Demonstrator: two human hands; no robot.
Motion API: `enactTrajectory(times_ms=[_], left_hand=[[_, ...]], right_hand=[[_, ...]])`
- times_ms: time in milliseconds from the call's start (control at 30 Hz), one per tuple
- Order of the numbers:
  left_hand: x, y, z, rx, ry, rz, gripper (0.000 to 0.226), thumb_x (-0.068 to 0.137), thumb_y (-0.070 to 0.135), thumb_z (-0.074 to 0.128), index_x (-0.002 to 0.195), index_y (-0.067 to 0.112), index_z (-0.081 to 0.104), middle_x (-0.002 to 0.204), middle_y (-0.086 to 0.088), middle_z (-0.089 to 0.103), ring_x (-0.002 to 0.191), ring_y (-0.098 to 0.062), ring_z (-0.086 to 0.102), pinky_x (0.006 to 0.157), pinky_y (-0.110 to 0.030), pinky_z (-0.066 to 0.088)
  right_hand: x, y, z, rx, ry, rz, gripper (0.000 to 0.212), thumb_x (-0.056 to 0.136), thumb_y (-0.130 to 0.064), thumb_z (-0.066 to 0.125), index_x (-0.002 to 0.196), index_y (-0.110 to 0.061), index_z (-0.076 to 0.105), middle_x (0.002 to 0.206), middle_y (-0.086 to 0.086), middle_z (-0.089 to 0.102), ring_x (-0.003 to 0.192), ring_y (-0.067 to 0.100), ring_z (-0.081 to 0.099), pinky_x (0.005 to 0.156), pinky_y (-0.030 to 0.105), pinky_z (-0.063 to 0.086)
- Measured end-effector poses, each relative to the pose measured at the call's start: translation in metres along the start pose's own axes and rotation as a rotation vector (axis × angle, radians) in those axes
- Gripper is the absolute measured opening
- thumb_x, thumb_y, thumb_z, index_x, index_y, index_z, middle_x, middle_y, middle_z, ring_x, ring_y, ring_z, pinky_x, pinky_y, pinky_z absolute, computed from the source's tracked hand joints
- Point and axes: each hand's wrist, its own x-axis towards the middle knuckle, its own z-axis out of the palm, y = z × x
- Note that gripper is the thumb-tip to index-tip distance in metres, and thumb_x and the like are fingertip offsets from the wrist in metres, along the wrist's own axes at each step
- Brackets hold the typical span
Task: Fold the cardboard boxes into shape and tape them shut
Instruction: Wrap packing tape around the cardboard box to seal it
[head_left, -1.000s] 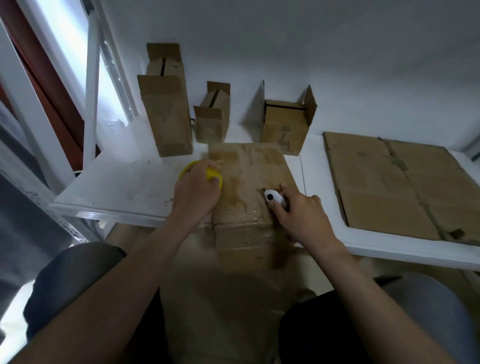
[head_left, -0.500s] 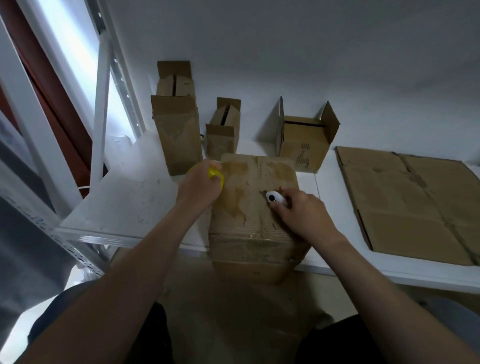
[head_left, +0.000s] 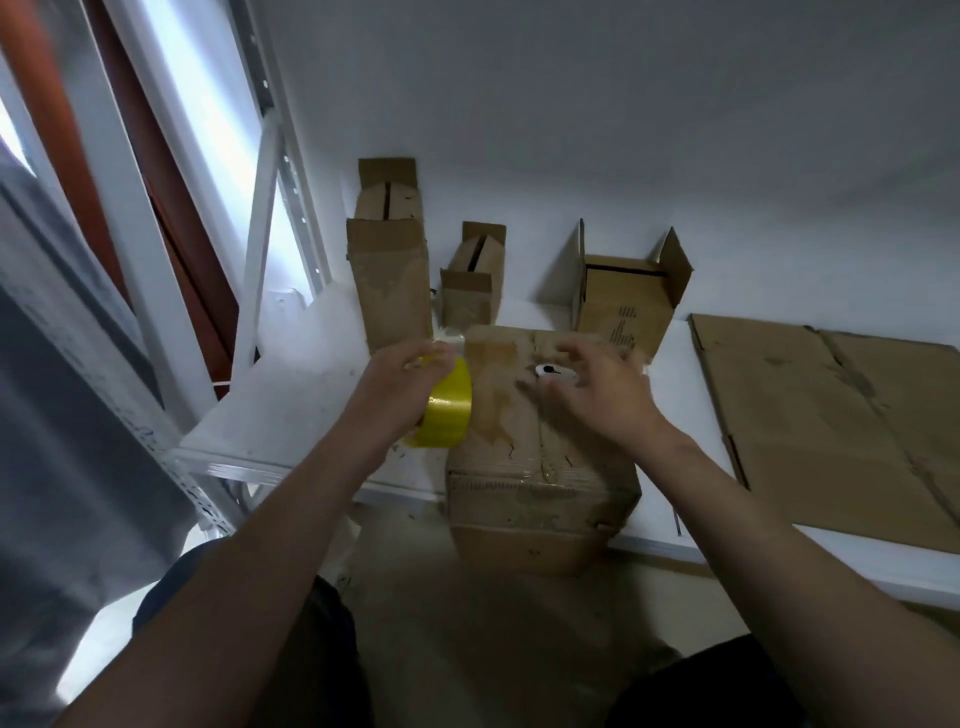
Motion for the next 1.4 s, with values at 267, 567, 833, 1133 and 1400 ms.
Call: enactTrajectory(times_ms=[267, 567, 833, 1133, 1400], left_hand=[[-0.050, 0.034, 0.027, -0.233, -0.294, -0.162, 0.025, 0.096, 0.050, 0.061, 0.105, 0.028, 0.070, 0.095, 0.001, 0.076, 0.080, -0.017, 0.076, 0.063, -0.031, 0.060], [-0.063, 0.028, 0.043, -0.110, -0.078, 0.033, 0.008, 0.092, 0.036, 0.070, 0.089, 0.039, 0.076, 0.089, 0.019, 0.073, 0.085, 0.003, 0.065, 0.065, -0.017, 0.048], [-0.062, 0.028, 0.051, -0.088, -0.120, -0.121, 0.009, 0.087, 0.031, 0.077, 0.091, 0.025, 0.072, 0.077, 0.001, 0.069, 0.066, -0.011, 0.058, 0.055, -0.023, 0.041], [-0.059, 0.010, 0.042, 0.082, -0.063, 0.059, 0.016, 0.081, 0.035, 0.083, 0.077, 0.048, 0.074, 0.088, 0.022, 0.073, 0.083, 0.006, 0.068, 0.073, -0.015, 0.049], [-0.067, -0.006, 0.037, 0.087, -0.021, 0.111, 0.026, 0.083, 0.034, 0.081, 0.066, 0.051, 0.070, 0.078, 0.029, 0.068, 0.090, 0.001, 0.063, 0.077, -0.023, 0.049]], right_hand=[[-0.071, -0.058, -0.010, 0.420, -0.076, -0.090, 0.057, 0.071, -0.047, 0.086, 0.109, -0.033, 0.044, 0.098, -0.013, 0.055, 0.083, 0.000, 0.058, 0.064, 0.019, 0.053], [-0.093, -0.052, -0.029, 0.229, 0.067, -0.296, 0.048, 0.069, -0.060, 0.068, 0.107, -0.052, 0.041, 0.104, -0.030, 0.052, 0.095, -0.003, 0.056, 0.068, 0.020, 0.051], [-0.104, -0.035, -0.036, 0.020, 0.057, -0.388, 0.054, 0.078, -0.040, 0.081, 0.110, -0.054, 0.039, 0.118, -0.020, 0.055, 0.095, 0.004, 0.051, 0.067, 0.018, 0.038], [-0.105, -0.018, -0.053, -0.087, -0.033, -0.454, 0.053, 0.080, -0.038, 0.081, 0.119, -0.048, 0.047, 0.125, -0.015, 0.057, 0.100, 0.005, 0.048, 0.072, 0.017, 0.040], [-0.114, -0.010, -0.058, 0.142, -0.042, -0.481, 0.047, 0.079, -0.040, 0.081, 0.121, -0.042, 0.060, 0.121, -0.018, 0.057, 0.110, 0.004, 0.054, 0.083, 0.019, 0.045]])
